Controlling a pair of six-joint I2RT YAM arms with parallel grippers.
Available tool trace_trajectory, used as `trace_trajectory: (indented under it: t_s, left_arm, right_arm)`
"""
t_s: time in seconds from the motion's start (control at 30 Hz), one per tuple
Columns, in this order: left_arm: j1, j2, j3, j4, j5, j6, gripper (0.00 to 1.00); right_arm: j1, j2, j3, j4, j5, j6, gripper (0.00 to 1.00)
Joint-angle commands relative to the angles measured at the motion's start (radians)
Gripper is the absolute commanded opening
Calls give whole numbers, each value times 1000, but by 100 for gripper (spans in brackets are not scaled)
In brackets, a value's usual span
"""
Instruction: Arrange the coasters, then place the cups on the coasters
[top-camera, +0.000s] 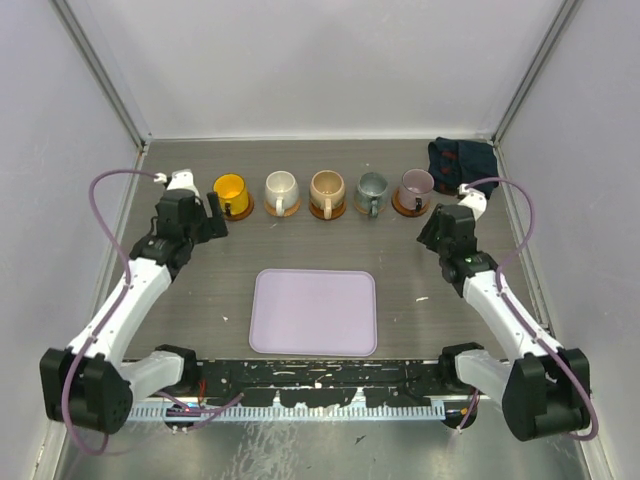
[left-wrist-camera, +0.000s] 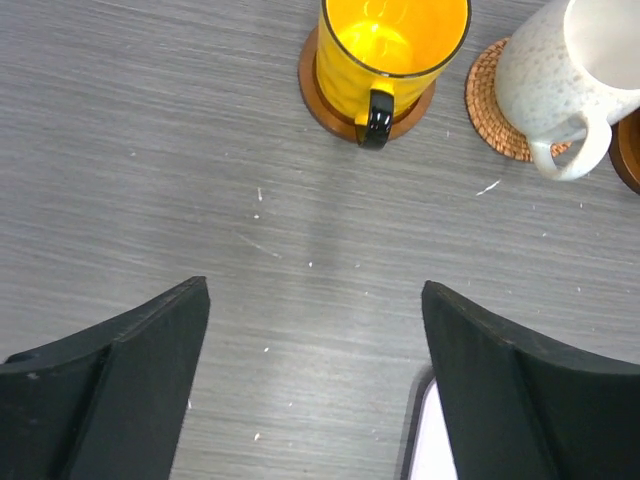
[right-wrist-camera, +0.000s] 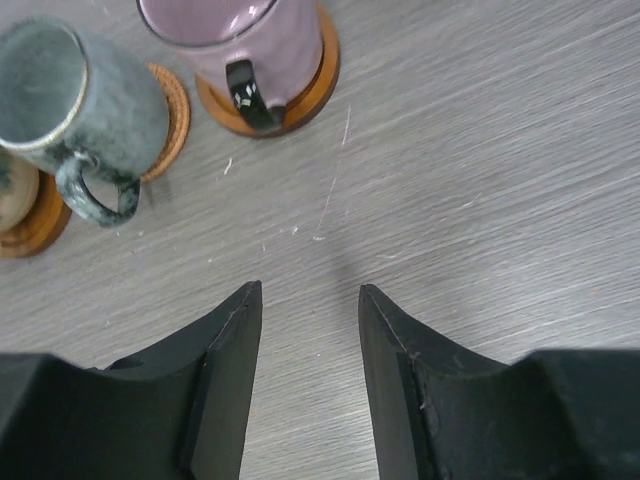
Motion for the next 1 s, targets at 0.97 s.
trace_trajectory:
  t_s: [0.97]
  left_arm:
    - [7,-503,-65,-262,36,-38,98]
  right_arm:
    - [-45,-603,16,-104,392,-24,85]
